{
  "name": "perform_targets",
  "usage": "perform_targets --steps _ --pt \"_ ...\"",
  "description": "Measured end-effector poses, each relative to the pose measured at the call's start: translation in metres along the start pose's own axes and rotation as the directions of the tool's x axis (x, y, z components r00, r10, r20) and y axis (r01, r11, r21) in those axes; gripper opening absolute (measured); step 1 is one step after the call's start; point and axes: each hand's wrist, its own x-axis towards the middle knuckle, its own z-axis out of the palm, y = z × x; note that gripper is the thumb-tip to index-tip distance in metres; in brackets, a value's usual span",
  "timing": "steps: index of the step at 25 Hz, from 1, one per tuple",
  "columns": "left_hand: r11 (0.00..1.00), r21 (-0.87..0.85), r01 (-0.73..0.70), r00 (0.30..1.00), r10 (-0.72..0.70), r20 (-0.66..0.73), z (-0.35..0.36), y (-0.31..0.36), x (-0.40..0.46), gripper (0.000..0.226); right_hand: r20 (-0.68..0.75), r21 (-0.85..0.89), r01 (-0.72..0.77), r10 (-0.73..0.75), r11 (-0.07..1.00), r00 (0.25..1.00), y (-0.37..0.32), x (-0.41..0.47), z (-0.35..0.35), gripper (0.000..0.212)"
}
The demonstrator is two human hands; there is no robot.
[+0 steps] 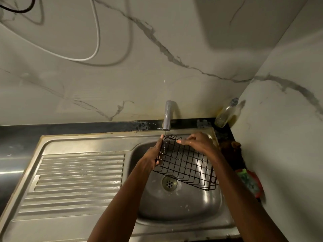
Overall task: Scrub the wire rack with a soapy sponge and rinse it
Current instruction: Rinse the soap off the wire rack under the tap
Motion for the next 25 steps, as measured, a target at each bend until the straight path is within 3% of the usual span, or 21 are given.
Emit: perform_targets --steps 3,5,8,10,12,14,17,21,25 --pt "0.984 -0.170 0.057 0.996 -0.045 0.074 -0.001 0.000 -0.001 0.063 -0.199 -0.027 0.002 -0.007 1.000 0.980 0.029 -0.007 -0.020 0.079" --pt "0.972 -0.224 0.077 0.992 -0.053 0.110 -0.005 0.001 0.000 0.052 -0.274 0.116 -0.010 0.041 0.993 0.961 0.044 -0.013 -0.022 0.069" --pt "0.979 -0.193 0.073 0.990 -0.048 0.132 -0.009 0.002 0.004 0.053 -0.291 0.392 -0.009 0.133 0.920 0.947 0.048 -0.018 -0.020 0.049" --pt "0.981 -0.178 0.073 0.989 -0.048 0.137 -0.011 -0.001 0.006 0.056 -0.151 0.664 -0.068 0.223 0.744 0.963 0.051 -0.023 -0.023 0.055" --pt "0.981 -0.174 0.088 0.988 -0.063 0.144 -0.013 -0.007 0.007 0.058 0.059 0.874 -0.163 0.233 0.458 0.971 0.058 -0.030 -0.021 0.069" --pt "0.979 -0.182 0.088 0.987 -0.062 0.145 -0.015 -0.012 0.010 0.056 0.118 0.911 -0.202 0.243 0.360 0.963 0.067 -0.030 -0.016 0.076" --pt "0.976 -0.209 0.059 0.981 -0.018 0.192 -0.013 -0.014 0.017 0.061 0.069 0.914 -0.216 0.391 0.344 0.918 0.071 -0.028 -0.006 0.063" --pt "0.987 -0.162 -0.025 0.967 0.065 0.245 -0.007 0.000 0.011 0.078 0.045 0.946 -0.217 0.564 0.242 0.824 0.079 -0.027 -0.005 0.038" --pt "0.995 -0.019 -0.101 0.970 0.103 0.222 -0.003 0.007 0.008 0.068 0.024 0.936 -0.235 0.618 0.263 0.786 0.079 -0.023 -0.011 0.033"
